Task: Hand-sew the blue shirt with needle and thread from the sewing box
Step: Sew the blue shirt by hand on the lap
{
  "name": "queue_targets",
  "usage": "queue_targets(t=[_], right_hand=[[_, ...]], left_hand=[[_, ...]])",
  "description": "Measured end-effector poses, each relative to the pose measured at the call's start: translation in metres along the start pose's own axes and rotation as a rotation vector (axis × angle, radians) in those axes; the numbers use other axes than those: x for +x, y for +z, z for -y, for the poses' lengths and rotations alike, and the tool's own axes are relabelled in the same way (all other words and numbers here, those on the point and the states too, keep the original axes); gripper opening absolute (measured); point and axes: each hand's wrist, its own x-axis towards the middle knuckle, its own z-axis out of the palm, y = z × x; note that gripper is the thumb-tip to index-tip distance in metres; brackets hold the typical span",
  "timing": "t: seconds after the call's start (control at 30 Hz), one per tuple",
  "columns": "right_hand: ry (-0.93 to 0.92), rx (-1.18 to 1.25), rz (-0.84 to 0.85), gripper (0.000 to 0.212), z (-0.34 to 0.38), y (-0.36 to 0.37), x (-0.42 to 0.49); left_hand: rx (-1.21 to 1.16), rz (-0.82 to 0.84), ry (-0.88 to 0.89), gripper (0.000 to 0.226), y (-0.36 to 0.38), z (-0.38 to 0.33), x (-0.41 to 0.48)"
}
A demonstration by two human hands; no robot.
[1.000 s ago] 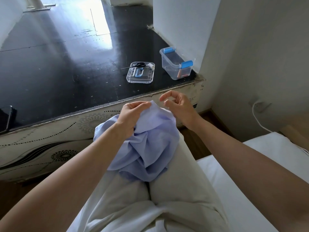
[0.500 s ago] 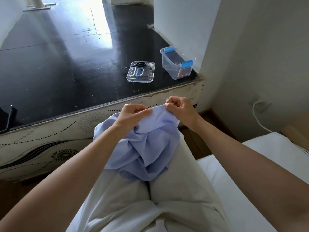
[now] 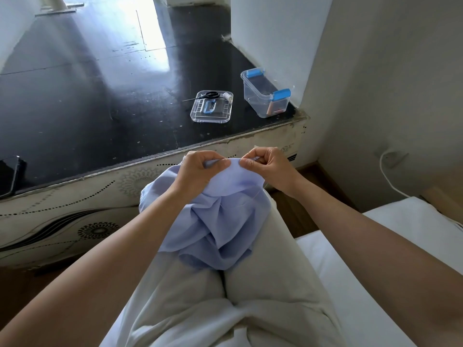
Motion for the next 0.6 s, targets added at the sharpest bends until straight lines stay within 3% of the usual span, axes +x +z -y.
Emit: queue_targets(t=[0.6], right_hand=[[-0.042, 0.021, -0.059, 0.011, -0.0043, 0.0016, -0.0002]], left_hand=[[0.012, -0.032, -0.001, 0.012, 0.0028, 0.0024, 0.0024]])
